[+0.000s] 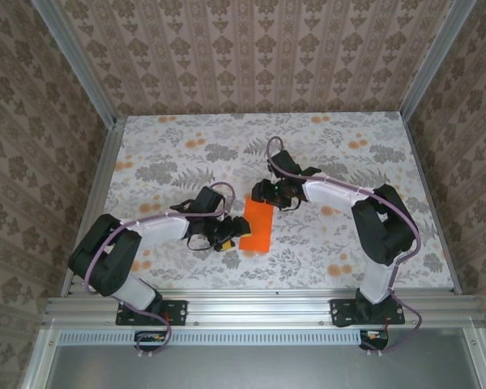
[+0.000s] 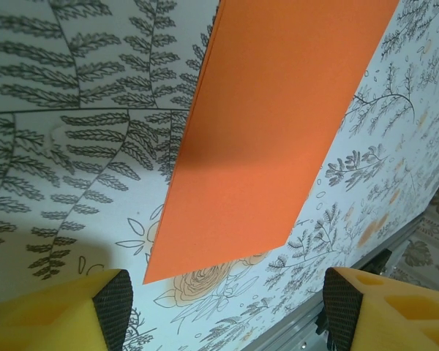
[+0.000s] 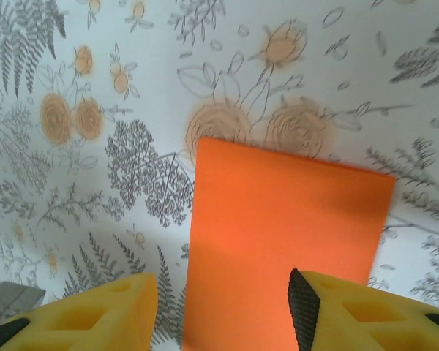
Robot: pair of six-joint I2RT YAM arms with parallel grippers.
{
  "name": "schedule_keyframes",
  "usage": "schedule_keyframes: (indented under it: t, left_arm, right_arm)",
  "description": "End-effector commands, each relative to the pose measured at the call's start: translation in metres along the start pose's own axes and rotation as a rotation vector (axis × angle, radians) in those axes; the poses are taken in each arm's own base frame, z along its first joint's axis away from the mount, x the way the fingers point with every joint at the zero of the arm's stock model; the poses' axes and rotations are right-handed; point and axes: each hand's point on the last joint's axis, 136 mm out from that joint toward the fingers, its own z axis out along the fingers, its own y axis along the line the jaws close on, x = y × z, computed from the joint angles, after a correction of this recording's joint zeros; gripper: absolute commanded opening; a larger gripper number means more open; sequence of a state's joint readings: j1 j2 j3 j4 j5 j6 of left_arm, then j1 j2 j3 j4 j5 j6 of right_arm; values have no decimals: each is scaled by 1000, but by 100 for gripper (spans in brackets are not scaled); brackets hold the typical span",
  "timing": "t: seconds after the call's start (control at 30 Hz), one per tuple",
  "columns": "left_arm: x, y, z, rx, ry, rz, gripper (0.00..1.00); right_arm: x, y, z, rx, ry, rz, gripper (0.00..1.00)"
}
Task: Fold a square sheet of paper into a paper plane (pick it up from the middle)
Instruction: Fold the triangle a second time at the center of the table.
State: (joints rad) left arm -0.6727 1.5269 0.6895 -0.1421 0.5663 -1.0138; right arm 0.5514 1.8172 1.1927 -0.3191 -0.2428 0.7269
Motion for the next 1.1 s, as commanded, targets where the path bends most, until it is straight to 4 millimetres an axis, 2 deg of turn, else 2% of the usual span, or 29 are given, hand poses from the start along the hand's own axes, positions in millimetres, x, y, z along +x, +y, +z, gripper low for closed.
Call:
schedule_keyframes:
  t: [0.0,0.5,0.73,1.07]
  left_arm:
    - [-1,1,-6,-11,-17,15,72]
    - [4,-1,3,9,50,-5,76]
    - [11,-9,5,50,97,0,78]
    - [9,-18,9,58,115,21,81]
  right_arm:
    - [36,-21,11,57,120,11,52]
    - [63,-63,34,169,197,72,52]
    - [66,-72,39,163,200,102,52]
    - [70,-74,44,142,212,119,52]
